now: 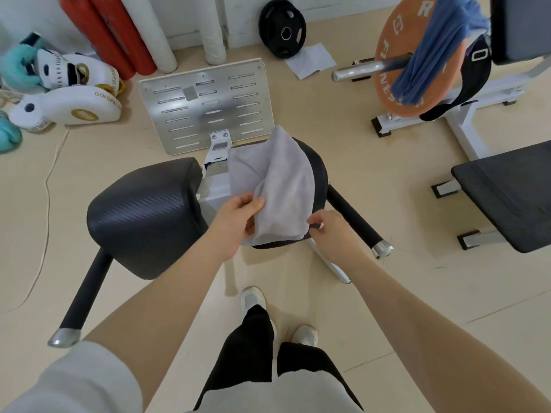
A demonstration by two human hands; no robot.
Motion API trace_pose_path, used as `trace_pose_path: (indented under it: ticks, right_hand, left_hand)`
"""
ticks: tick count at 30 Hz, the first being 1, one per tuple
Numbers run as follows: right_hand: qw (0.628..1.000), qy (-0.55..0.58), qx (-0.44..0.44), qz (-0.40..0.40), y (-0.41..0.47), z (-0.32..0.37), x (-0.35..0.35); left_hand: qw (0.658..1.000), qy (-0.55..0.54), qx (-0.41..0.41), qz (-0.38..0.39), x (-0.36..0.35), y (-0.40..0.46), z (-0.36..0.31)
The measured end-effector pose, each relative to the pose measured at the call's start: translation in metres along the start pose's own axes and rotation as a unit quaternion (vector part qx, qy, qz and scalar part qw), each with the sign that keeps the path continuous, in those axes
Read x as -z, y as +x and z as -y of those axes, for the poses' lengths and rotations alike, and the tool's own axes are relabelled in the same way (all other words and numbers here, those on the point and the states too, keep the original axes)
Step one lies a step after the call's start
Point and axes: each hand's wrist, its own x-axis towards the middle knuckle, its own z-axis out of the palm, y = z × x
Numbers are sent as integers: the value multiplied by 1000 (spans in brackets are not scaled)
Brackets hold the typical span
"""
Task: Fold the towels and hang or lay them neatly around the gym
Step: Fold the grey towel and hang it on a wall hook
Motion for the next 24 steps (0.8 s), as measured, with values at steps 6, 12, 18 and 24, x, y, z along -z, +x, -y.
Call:
trace_pose_path:
  ticks: [6,12,18,24]
  right_hand:
    - [992,106,-63,-15,14,-16,-28]
    - [962,265,-61,-6,23,-14,-36]
    - [951,298,-72,31,29,-23,-45]
    - [925,354,-68,122,23,-25,-38]
  left_hand:
    - [996,29,-78,-41,6,-1,17]
    - [952,189,-160,-179,12,-3,54]
    - [923,287,-162,-198,22,0,75]
    - [979,120,-44,-162,16,-1,79]
